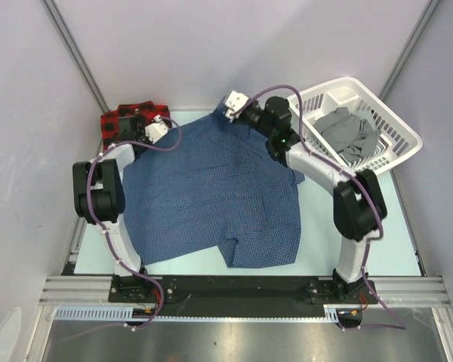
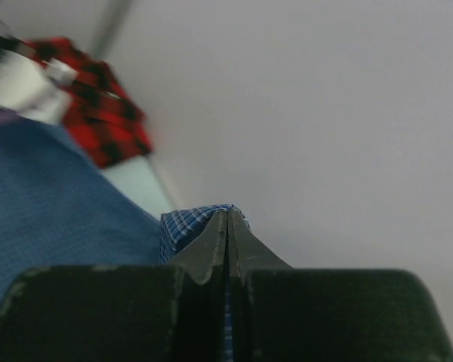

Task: Fold and stack the long sleeve shirts
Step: Flatten the shirt out

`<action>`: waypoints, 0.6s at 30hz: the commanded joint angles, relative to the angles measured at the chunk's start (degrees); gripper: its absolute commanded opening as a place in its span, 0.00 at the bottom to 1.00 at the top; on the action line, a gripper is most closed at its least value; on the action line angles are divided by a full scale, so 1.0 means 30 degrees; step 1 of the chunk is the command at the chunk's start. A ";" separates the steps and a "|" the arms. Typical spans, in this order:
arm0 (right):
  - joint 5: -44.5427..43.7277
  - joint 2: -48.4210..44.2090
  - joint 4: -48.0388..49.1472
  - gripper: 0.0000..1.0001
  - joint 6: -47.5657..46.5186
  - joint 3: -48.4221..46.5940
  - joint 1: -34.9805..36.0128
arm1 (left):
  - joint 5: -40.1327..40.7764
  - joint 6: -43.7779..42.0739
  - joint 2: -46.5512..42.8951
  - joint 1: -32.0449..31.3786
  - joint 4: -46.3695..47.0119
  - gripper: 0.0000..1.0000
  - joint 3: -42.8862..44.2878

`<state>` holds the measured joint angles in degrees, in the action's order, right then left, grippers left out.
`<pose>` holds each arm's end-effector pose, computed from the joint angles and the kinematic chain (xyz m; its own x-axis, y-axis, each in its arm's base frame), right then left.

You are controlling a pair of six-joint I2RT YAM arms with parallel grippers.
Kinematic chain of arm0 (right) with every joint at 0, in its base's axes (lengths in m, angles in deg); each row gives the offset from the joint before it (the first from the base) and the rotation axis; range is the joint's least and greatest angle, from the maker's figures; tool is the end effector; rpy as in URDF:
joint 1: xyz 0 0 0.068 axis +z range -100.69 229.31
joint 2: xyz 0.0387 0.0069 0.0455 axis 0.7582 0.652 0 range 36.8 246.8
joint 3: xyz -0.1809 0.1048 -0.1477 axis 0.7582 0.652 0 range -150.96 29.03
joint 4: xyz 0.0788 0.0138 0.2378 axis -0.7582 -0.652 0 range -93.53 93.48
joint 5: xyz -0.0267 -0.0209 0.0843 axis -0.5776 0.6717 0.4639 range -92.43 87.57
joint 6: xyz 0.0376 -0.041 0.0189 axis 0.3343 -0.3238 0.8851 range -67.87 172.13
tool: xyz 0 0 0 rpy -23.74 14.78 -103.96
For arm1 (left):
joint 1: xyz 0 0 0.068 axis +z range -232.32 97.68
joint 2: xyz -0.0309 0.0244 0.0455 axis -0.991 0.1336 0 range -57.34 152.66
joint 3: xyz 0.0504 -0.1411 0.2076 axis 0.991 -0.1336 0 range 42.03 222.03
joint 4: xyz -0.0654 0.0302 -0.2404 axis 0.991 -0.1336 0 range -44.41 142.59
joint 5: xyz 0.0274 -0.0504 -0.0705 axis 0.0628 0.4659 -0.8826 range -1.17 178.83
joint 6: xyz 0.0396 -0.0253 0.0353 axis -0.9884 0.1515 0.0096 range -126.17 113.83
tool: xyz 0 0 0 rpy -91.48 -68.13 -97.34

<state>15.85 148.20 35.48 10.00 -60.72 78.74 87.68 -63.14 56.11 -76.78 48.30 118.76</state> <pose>0.3957 0.2385 0.3332 0.6094 -0.3875 -0.6917 -0.4403 0.5601 -0.7017 0.4275 0.0407 0.1716 -0.4244 0.8009 -0.4224 0.5031 0.5964 0.6254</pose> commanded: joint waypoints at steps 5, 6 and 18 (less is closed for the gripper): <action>0.5970 -0.2006 -1.3403 0.57 0.2946 -0.1590 0.1030 | -0.0965 0.0943 -0.0697 0.0058 -0.0970 0.00 0.0586; 0.6208 -0.1656 -1.5019 0.66 0.2041 -0.2214 0.0972 | -0.0965 0.0914 -0.0697 0.0086 -0.1000 0.00 0.0615; 0.7701 0.2473 -2.3875 0.84 0.3494 -0.8570 -0.1932 | -0.1580 0.1323 -0.0112 0.0292 -0.2522 0.00 0.1698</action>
<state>34.26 150.30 -23.57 16.90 -77.09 71.79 85.14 -60.98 56.11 -76.45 42.94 120.59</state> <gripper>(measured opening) 0.831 0.005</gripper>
